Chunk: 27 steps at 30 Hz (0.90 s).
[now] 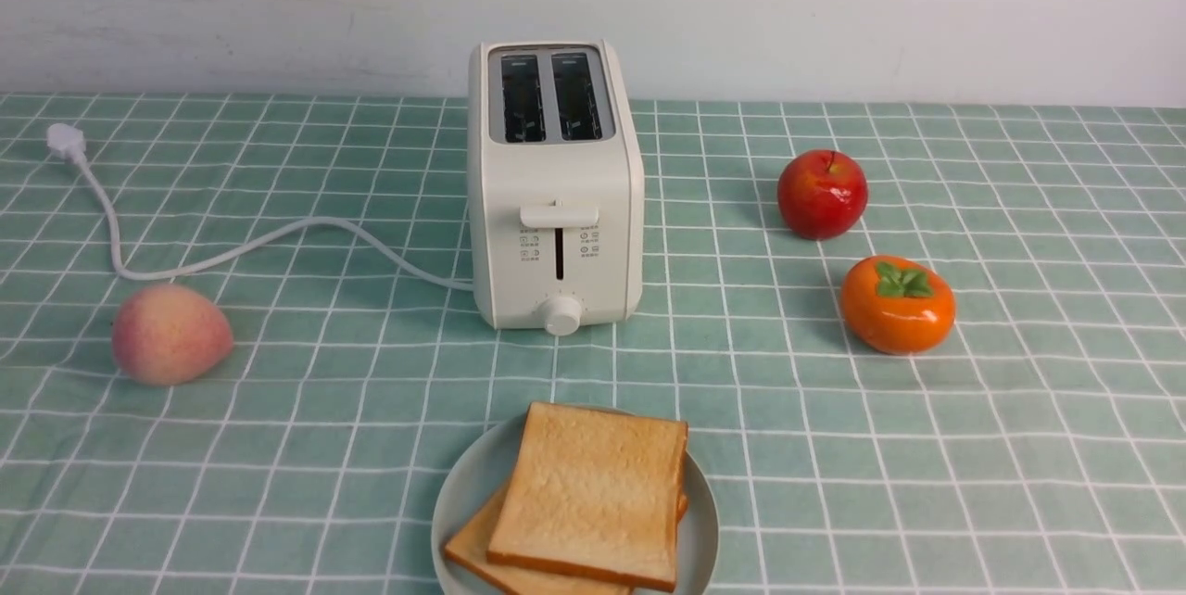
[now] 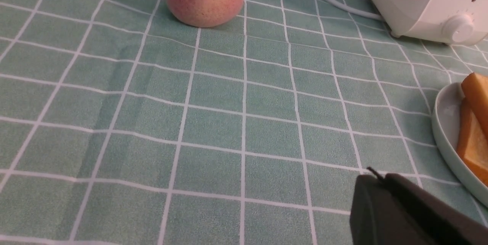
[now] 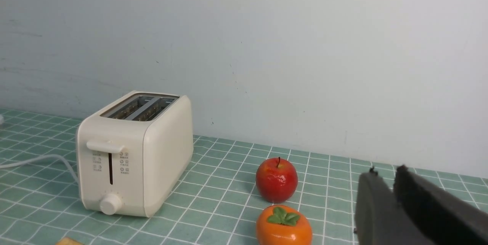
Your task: Take toasted bread from bread machine on blue coffee table place on plate.
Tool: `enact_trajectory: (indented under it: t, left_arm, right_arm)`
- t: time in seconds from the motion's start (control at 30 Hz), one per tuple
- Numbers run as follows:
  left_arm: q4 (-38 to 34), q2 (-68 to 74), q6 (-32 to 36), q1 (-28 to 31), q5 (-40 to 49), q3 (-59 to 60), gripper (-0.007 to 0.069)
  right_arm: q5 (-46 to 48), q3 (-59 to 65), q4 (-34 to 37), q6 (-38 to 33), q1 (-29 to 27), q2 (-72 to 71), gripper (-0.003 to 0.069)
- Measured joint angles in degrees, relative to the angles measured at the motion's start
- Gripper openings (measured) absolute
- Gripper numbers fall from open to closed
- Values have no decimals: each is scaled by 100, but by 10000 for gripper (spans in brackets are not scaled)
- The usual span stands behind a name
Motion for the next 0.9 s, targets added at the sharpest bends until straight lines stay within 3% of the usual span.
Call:
enact_trajectory:
  t: [0.13, 0.33, 0.47, 0.7, 0.9]
  left_arm:
    - [0, 0, 0, 0, 0, 0, 17]
    - [0, 0, 0, 0, 0, 0, 19]
    - [0, 0, 0, 0, 0, 0, 22]
    - [0, 0, 0, 0, 0, 0, 34]
    - [0, 0, 0, 0, 5, 2, 36]
  right_arm:
    - [-27, 0, 216, 0, 0, 0, 86]
    - [-27, 0, 1894, -557, 0, 0, 92]
    - [-27, 0, 2532, -1032, 0, 0, 95]
    - [4, 108, 2684, -1118, -66, -128, 103]
    - [-1, 965, 2663, -1160, -1104, -189, 109]
